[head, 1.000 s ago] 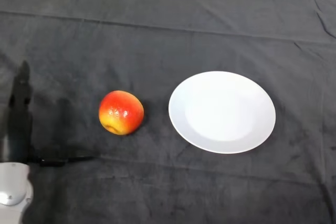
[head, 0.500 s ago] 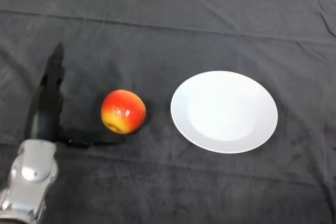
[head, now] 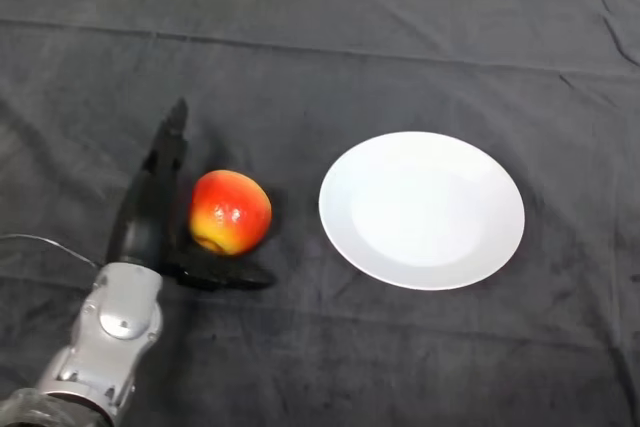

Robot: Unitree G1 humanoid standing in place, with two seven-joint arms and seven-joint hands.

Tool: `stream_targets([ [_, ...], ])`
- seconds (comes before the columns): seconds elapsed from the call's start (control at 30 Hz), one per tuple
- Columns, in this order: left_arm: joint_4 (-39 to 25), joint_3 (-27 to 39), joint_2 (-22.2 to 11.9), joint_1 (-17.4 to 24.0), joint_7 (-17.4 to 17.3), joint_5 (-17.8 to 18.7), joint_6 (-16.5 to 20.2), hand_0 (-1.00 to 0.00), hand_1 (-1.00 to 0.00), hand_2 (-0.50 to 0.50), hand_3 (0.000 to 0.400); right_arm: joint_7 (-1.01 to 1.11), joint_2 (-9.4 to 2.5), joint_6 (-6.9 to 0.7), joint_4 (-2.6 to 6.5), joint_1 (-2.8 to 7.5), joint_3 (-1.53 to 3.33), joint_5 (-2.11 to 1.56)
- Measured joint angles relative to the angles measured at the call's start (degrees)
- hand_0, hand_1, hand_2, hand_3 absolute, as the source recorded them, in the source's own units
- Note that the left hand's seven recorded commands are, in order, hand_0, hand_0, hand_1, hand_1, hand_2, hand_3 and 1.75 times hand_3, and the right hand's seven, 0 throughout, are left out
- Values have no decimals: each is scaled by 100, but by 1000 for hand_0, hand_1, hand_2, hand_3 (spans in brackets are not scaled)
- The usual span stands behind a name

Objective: Move the apple to the plate

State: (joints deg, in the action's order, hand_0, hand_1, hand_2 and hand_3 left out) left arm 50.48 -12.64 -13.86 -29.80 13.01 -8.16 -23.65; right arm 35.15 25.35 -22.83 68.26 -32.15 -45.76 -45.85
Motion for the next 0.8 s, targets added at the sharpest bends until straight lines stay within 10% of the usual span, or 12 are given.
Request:
stream_targets([
  [0.03, 64, -49, 16, -65, 0, 22, -1, -643, -35, -304, 257, 0, 0, 0, 0, 0, 0, 0],
  [0.07, 105, -52, 33, -108, 0, 31, -3, -988, -376, -306, 395, 0, 0, 0, 0, 0, 0, 0],
  [0.1, 153, -54, 40, -156, 0, 37, -3, -1000, -1000, 0, 400, 0, 0, 0, 0, 0, 0, 0],
  [0.8, -9, -469, 55, -363, 128, 93, 235, -1000, -1000, 0, 400, 0, 0, 0, 0, 0, -2, 0],
])
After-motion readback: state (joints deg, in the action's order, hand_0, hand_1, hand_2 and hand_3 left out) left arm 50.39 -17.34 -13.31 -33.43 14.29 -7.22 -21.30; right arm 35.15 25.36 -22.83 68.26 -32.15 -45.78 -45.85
